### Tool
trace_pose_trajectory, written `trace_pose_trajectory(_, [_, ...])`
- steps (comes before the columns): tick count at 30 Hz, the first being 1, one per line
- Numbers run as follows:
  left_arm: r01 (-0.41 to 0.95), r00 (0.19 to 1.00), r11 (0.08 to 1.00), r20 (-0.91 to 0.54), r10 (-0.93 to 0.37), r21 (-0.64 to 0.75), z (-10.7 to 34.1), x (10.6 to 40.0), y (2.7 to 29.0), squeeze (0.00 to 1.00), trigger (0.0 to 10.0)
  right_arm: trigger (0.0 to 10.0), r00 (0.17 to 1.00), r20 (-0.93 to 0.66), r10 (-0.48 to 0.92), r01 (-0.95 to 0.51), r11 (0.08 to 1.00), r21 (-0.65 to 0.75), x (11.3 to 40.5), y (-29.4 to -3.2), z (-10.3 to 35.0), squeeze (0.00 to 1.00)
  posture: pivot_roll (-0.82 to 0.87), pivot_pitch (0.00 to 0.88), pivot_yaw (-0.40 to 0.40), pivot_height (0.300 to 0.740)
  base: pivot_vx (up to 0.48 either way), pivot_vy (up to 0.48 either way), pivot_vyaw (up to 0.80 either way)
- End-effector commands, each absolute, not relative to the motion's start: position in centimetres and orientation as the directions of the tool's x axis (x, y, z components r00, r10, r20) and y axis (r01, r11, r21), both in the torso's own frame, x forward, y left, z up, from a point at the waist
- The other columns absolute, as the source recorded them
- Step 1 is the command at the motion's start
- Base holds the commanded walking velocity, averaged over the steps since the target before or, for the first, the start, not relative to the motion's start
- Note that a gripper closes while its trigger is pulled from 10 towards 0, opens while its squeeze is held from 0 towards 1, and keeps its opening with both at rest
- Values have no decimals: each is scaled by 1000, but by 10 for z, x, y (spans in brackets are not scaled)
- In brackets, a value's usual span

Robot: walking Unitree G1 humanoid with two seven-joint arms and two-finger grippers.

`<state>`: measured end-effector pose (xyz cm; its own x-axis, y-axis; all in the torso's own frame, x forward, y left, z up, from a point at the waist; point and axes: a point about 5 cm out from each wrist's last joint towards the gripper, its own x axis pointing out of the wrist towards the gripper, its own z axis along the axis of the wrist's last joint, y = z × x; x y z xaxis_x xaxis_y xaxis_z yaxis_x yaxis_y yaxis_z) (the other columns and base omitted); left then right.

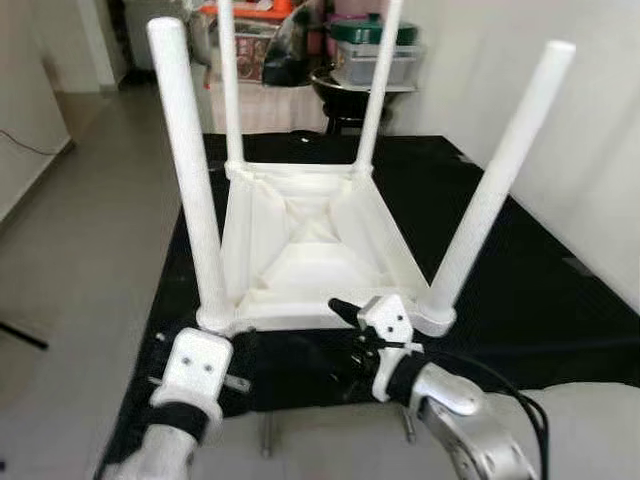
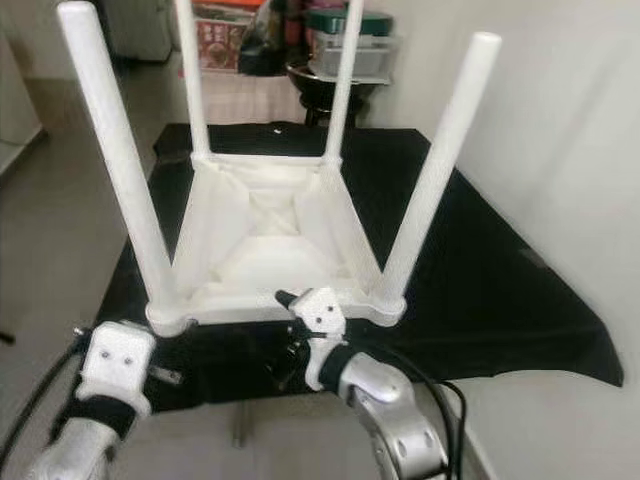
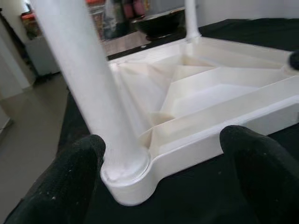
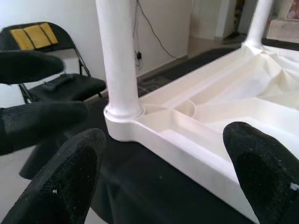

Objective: Building children table

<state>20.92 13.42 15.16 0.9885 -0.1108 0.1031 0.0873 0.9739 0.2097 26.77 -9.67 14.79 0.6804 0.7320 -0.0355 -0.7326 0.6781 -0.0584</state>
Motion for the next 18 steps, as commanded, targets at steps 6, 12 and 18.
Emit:
trace_pose_trajectory(6, [128,982,968,111,-155,218,153,207,130,0,10000,10000,680,-54,731,-733,679,-39,270,-97,144,0,33,20,-78,740,360,0,133])
trace_pose_trajectory(12, [181,973,954,96,-209,238,152,207,125,0,10000,10000,667,-48,743,-745,667,-33,269,-96,144,0,35,18,-77,740,101,0,0])
trace_pose_trajectory(18, [232,962,935,80,-262,269,152,204,119,0,10000,10000,666,-45,744,-746,666,-23,268,-96,144,0,33,21,-75,740,0,-80,0])
